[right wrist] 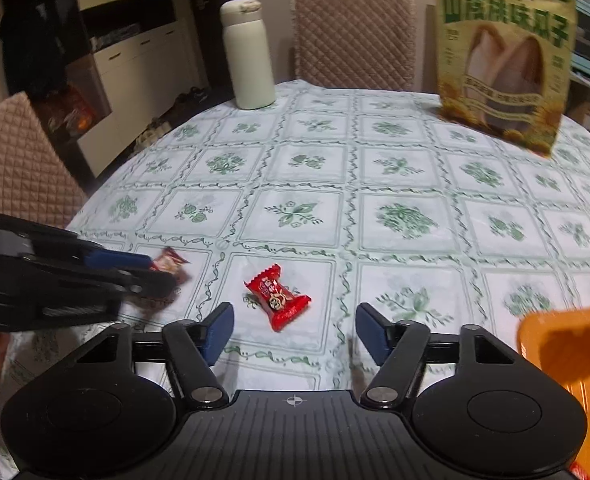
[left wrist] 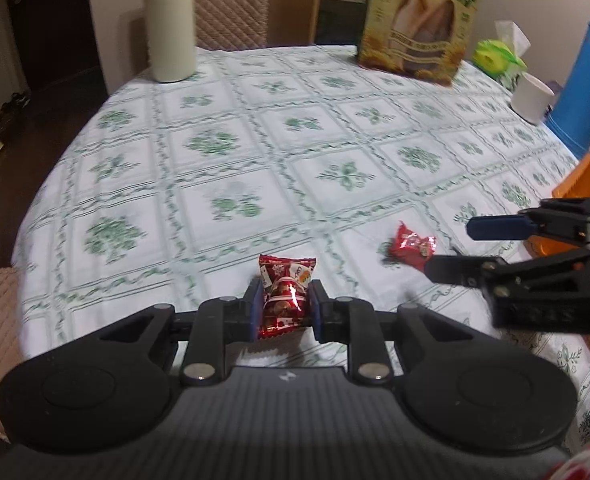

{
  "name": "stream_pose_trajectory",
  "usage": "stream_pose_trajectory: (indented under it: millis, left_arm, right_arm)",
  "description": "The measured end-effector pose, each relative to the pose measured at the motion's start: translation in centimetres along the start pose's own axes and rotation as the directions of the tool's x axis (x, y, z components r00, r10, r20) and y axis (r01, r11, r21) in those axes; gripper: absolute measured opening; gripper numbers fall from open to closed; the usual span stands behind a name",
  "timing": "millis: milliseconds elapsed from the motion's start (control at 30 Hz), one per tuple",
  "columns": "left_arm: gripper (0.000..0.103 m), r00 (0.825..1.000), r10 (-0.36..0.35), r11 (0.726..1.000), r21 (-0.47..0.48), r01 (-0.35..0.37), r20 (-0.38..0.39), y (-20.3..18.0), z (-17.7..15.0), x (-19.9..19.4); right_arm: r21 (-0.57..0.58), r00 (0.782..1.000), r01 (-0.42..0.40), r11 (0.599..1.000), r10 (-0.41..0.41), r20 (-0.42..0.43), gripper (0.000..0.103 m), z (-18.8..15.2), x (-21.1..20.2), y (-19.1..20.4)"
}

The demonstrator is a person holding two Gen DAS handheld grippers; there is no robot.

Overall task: Organize snacks
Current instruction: 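Grasp the brown-red candy with the left tool while the right tool grasps the red candy, then carry both candies over the orange tray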

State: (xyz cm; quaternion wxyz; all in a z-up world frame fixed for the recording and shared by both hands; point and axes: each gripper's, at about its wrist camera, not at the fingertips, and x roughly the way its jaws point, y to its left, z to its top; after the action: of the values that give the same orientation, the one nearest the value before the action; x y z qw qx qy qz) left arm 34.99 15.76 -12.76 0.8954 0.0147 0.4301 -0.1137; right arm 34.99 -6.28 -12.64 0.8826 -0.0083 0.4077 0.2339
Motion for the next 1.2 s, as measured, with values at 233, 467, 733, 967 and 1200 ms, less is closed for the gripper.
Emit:
stream_pose_trajectory:
  millis: [233,467,733,967,1200]
  left_arm:
    - [0.022,1.0,0.027,0.999,-0.043,-0.027,0.009,1.6,-0.6,-1.4]
    - [0.022,0.999,0.041,0.997,-0.061,-0.04,0.011,2.2,-1.0,-2.1]
    - [0.022,0.999,0.042,0.997,-0.06,-0.041,0.02,1.9,-1.2,-2.8]
    - [0.022,0.999,0.029,0.999,-0.044,-0.027,0.042,0.8,-1.3,-4.1]
    - [0.022,0.997,0.009,1.0,-0.026,-0.007,0.071,-0.8,-1.7,-6.2]
  right_arm:
    - [-0.059,1.0,-0.005,0.998,0.004,-0.023,0.048,0.7,2.3,0.1]
    - [-0.12,0.999,-0.011,0.993,0.006,-0.041,0.036,0.9,3.6,1.0]
    - [-0.124,1.0,-0.009,0.992,0.006,-0.026,0.017,0.4,2.9,1.5]
    - [-0.08,1.0,-0.024,0.997,0.024,-0.012,0.017,0.1,1.1,1.8]
    - [0.003,0.998,-0.051,0.999,0.051,0.03,0.017,-0.5,-2.5,1.7]
